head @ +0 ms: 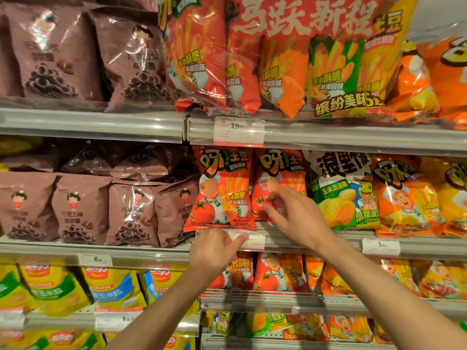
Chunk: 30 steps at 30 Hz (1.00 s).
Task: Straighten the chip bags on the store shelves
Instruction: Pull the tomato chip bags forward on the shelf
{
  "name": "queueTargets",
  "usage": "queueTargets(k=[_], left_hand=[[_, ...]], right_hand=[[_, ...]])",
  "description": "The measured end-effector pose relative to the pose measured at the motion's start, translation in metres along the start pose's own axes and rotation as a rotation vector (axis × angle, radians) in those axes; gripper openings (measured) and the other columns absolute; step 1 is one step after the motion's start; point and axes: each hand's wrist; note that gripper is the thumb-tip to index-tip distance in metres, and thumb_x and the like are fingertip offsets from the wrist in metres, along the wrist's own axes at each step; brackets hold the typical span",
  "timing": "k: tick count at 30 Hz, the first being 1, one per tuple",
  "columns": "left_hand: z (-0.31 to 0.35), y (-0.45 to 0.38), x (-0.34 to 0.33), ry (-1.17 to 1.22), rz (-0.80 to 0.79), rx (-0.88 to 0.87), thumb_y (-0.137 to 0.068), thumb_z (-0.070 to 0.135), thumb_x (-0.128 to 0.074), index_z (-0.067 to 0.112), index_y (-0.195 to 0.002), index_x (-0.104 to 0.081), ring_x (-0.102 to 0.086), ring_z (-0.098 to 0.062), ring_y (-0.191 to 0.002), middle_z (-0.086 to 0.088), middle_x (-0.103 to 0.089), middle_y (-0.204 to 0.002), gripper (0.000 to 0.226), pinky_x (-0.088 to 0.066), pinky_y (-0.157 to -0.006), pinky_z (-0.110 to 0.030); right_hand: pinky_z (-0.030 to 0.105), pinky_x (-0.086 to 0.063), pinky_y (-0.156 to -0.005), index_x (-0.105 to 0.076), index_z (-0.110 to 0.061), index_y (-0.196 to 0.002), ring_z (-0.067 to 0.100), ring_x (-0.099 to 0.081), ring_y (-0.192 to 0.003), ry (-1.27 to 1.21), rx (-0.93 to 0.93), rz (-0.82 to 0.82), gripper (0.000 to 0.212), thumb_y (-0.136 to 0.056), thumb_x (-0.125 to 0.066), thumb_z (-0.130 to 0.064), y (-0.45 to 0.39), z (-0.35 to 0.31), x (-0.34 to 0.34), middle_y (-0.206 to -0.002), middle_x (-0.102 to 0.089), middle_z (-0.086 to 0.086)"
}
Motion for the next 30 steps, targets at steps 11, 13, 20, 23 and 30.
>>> queueTargets(k=[11,13,20,23,30], left_hand=[[-0.002,-0.003,0.002,0.003,-0.054,0.002,-0.087,0.073,-0.048,0.021,-0.048,-0.069,-0.06,0.001,-0.05,0.013,-0.063,-0.046,0.068,-0.056,-0.072,-0.031],[-0.001,-0.003,0.003,-0.003,-0.058,0.004,-0.087,0.072,-0.048,0.021,-0.049,-0.07,-0.06,0.002,-0.05,0.013,-0.063,-0.046,0.067,-0.055,-0.072,-0.03],[-0.003,-0.005,0.001,0.009,-0.048,0.015,-0.083,0.076,-0.046,0.022,-0.048,-0.07,-0.061,0.0,-0.052,0.01,-0.065,-0.048,0.069,-0.056,-0.072,-0.033],[-0.002,-0.004,0.003,0.012,-0.048,0.021,-0.084,0.075,-0.048,0.022,-0.047,-0.069,-0.06,0.001,-0.05,0.011,-0.064,-0.047,0.068,-0.056,-0.071,-0.032],[0.001,-0.001,0.006,0.008,-0.061,0.017,-0.086,0.074,-0.048,0.021,-0.047,-0.069,-0.06,0.001,-0.048,0.009,-0.064,-0.046,0.069,-0.056,-0.073,-0.03]], right_hand=[[0.037,-0.052,-0.098,-0.023,-0.025,-0.155,0.022,-0.062,-0.116,-0.403,-0.162,-0.26,0.089,-0.086,-0.069,-0.056,-0.076,-0.04,-0.008,-0.133,-0.061,0.002],[0.027,-0.049,-0.096,-0.021,-0.028,-0.157,0.015,-0.057,-0.117,-0.512,-0.172,-0.262,0.094,-0.083,-0.078,-0.044,-0.078,-0.042,-0.013,-0.137,-0.056,-0.003],[-0.001,-0.039,-0.077,-0.028,-0.029,-0.154,0.003,-0.052,-0.116,-0.673,-0.209,-0.131,0.097,-0.077,-0.087,-0.032,-0.074,-0.042,-0.026,-0.126,-0.052,-0.015],[0.021,-0.044,-0.096,-0.024,-0.029,-0.156,0.014,-0.052,-0.129,-0.638,-0.204,-0.136,0.102,-0.076,-0.086,-0.039,-0.074,-0.043,-0.028,-0.139,-0.054,-0.006],[0.027,-0.048,-0.091,-0.027,-0.021,-0.154,0.013,-0.058,-0.111,-0.547,-0.213,-0.166,0.092,-0.082,-0.079,-0.044,-0.069,-0.047,-0.024,-0.124,-0.058,-0.004]])
Point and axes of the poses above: each hand's wrist, its own y-axis away from the middle knuckle, its own x-axis out of the back of the hand, z = x × y
